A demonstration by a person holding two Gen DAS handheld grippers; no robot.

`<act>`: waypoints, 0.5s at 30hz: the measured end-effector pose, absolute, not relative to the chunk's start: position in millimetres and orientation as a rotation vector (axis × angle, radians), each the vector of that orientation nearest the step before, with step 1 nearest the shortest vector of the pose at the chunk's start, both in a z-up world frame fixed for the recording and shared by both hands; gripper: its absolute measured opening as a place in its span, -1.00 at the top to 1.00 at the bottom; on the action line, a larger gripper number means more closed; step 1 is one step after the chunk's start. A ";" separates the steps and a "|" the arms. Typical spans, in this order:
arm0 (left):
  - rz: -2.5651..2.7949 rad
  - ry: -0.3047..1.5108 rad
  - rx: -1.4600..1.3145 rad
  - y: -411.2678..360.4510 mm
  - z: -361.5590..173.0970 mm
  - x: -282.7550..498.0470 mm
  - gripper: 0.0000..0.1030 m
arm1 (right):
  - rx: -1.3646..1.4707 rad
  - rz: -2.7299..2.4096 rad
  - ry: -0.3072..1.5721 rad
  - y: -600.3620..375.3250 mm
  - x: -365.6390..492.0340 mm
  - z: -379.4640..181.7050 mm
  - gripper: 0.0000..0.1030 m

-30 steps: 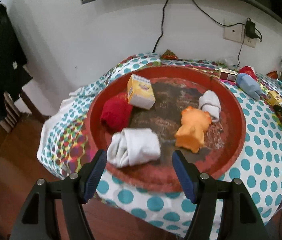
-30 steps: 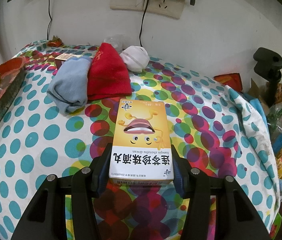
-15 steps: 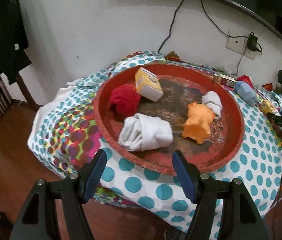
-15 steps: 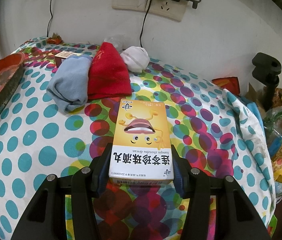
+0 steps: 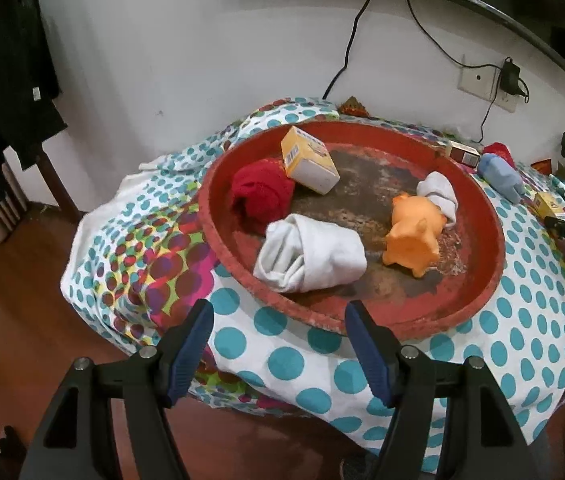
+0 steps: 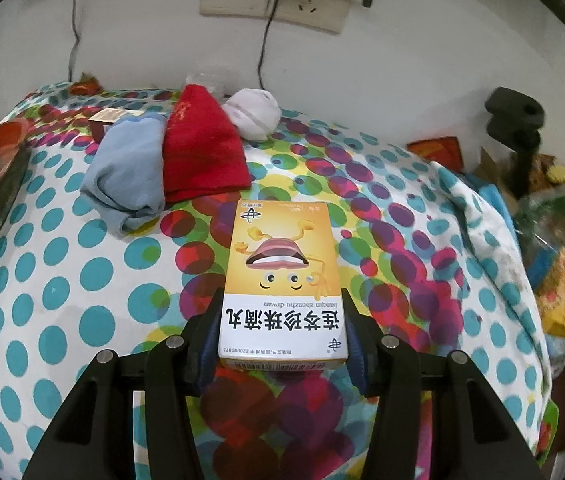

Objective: Organize objects
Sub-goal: 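Withdraw the left gripper from the tray while the right gripper holds its yellow box, then carry the yellow box with the right gripper toward the red tray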

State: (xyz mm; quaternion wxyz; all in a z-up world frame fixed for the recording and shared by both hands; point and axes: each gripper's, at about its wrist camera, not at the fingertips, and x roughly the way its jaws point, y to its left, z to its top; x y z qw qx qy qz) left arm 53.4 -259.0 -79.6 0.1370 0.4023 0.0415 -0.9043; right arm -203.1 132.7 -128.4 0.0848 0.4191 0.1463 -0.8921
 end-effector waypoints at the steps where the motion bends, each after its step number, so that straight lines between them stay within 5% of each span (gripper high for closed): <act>1: -2.618 0.119 1.161 -258.8 -79.4 53.7 -0.36 | 1.247 -2.667 0.431 131.1 -199.7 -127.6 0.06; 15: -2.633 0.090 1.155 -251.8 -74.8 56.5 -0.36 | 1.216 -2.631 0.308 102.8 -155.6 -116.7 0.06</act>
